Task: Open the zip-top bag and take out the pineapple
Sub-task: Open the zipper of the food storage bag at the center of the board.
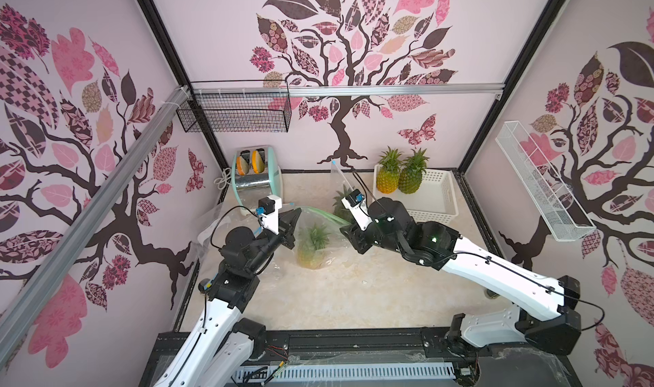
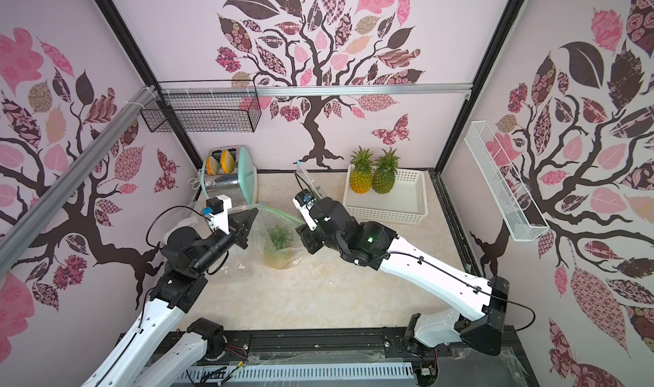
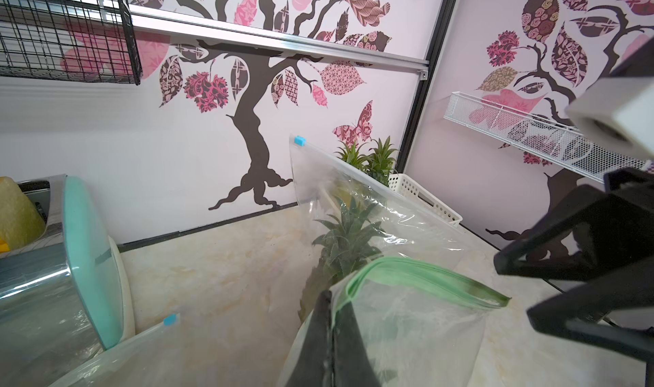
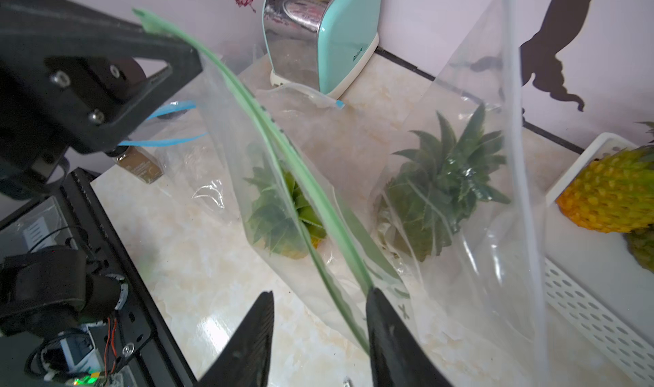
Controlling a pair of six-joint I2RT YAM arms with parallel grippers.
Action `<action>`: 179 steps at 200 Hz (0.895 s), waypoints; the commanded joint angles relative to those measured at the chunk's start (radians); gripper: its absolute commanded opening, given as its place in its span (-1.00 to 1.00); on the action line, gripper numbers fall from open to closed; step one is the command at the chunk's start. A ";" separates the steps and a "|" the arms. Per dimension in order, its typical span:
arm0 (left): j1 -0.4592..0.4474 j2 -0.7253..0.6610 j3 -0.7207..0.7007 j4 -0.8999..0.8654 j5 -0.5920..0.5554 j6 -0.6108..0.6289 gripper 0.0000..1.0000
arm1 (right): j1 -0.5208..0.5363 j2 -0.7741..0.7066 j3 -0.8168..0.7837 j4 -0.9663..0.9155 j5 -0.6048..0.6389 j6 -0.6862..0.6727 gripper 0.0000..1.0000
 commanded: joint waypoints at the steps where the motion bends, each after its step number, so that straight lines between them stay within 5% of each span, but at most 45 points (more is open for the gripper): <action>1: 0.005 -0.012 -0.004 0.020 0.009 -0.001 -1.00 | -0.021 0.022 0.055 0.004 -0.012 -0.029 -0.11; 93: 0.005 -0.018 -0.005 0.014 0.004 0.005 -1.00 | -0.024 0.106 0.077 -0.027 -0.104 -0.067 -0.11; 179: 0.006 -0.024 -0.008 0.007 0.001 0.008 -1.00 | -0.037 0.088 0.111 -0.016 -0.023 -0.079 -0.09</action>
